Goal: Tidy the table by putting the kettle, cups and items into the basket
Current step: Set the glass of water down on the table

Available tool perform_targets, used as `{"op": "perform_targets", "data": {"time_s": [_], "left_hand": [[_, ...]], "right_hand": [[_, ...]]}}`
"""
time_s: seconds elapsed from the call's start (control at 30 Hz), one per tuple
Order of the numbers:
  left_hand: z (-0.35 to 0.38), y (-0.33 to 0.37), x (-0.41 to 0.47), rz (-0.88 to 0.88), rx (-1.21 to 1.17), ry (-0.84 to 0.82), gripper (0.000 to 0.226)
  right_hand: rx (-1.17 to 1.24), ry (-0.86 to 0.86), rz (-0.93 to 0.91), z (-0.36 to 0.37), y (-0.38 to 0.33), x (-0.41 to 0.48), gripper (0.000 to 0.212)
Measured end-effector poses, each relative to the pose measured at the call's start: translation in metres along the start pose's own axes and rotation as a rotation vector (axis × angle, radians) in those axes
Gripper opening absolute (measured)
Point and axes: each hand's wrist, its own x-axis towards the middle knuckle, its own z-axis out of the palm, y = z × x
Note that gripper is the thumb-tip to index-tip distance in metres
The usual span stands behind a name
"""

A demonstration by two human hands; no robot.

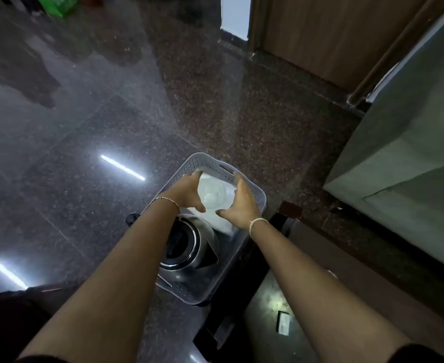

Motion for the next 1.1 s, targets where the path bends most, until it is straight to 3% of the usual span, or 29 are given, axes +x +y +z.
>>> {"op": "perform_targets", "data": {"time_s": [0.17, 0.6, 0.77, 0.93, 1.1], "left_hand": [[0.013, -0.006, 0.023, -0.035, 0.069, -0.128, 0.115], [0.005, 0.009, 0.013, 0.003, 0.053, -0.038, 0.098], [-0.016, 0.035, -0.020, 0.109, 0.031, 0.040, 0.093], [-0.031, 0.076, -0.065, 0.308, -0.092, 0.056, 0.067], [-0.017, 0.111, -0.112, 0.356, -0.270, 0.004, 0.080]], "right_hand": [[-0.030, -0.065, 0.024, 0.023, 0.016, 0.024, 0.105], [0.042, 0.072, -0.091, 0.027, 0.009, 0.020, 0.084], [0.113, 0.132, -0.132, -0.004, -0.006, -0.005, 0.082], [0.204, 0.227, -0.170, -0.043, -0.013, -0.051, 0.078], [0.278, 0.340, -0.192, -0.079, -0.002, -0.120, 0.074]]}}
